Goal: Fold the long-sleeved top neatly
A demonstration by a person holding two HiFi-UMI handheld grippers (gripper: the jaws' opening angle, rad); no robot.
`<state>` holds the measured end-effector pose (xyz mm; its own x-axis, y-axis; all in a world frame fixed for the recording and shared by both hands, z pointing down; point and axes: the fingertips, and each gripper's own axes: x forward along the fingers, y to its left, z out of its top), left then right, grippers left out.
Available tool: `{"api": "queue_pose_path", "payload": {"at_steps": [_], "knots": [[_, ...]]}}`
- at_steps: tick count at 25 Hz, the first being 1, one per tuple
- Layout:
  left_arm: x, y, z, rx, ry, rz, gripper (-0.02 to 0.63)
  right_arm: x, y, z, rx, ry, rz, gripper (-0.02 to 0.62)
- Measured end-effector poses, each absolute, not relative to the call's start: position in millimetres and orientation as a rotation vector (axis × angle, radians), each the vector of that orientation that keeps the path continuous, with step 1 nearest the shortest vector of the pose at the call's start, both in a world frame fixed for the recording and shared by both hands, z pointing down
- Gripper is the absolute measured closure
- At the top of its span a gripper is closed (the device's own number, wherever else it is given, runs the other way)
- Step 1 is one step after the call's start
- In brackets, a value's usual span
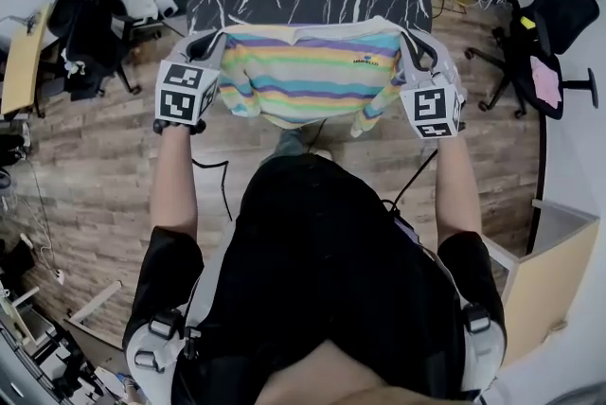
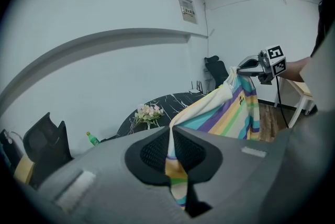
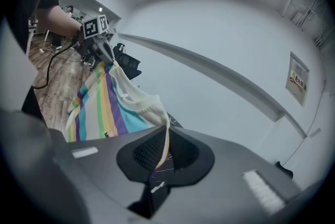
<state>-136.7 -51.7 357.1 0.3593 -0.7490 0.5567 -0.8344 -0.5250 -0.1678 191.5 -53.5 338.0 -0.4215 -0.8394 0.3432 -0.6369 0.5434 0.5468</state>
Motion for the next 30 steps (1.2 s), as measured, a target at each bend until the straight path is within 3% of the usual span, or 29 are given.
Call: {"api": "queue_pose_path", "payload": {"at_steps": [12,30], "knots": [[-152.4,-158.0,382.3,2.463,-1.358,0.921,0.588,173.9,-158.9,364.3,1.166,-2.131,-0.368,0.581],[-167.9,-259.3,512.5,2.298,-1.153,0.995,0.588,158.1,-271.1,492.0,1.053,-2.001,-0.184,0.58]]}}
